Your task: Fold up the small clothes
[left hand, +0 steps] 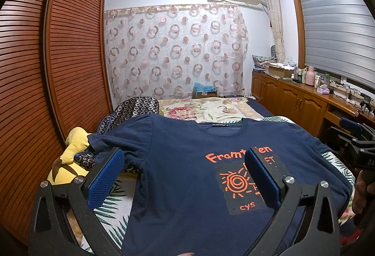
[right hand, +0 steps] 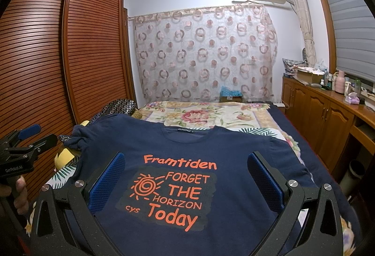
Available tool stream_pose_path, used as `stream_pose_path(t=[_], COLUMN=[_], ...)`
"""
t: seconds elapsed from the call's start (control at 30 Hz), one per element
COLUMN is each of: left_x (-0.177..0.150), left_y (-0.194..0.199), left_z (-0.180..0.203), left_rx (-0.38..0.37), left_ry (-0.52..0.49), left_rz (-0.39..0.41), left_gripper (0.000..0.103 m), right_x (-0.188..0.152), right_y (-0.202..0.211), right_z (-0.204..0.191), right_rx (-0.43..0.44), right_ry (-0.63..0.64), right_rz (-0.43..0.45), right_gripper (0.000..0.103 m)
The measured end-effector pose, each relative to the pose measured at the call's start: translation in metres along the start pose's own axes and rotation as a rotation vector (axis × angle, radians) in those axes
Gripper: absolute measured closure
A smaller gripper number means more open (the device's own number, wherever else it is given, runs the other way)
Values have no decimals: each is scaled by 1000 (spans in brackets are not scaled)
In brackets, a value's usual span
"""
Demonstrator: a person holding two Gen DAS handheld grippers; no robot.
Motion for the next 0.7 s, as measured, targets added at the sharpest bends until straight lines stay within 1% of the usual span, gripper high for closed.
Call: stream_pose_path(t=[0.33,0.4,0.7], left_x=[1,-6,-7], left_y=[0,-4,-2], left_z=[0,2,3], left_rx=[2,2,2], left_ry=[0,-3,-4], left_rz=[-6,-9,-12], left_gripper=[0,0,0], right_x=[0,0,-3], right_y=[-1,-2,-2], right_z=[0,0,-1], right_rx=[1,1,2], right_ry=[-1,-1,-3], right_rz=[-1,-2,-6], right_gripper=[0,0,0])
Point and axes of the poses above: each gripper's, at about its wrist camera, not at the fingertips, and y roughly against the way its jaws point, z to its right, x to its top, the point moved 6 cm from there along -y, roughly the way its jaws point, and after that the axes turned 6 degrees about -z, right-handed, at the moved point
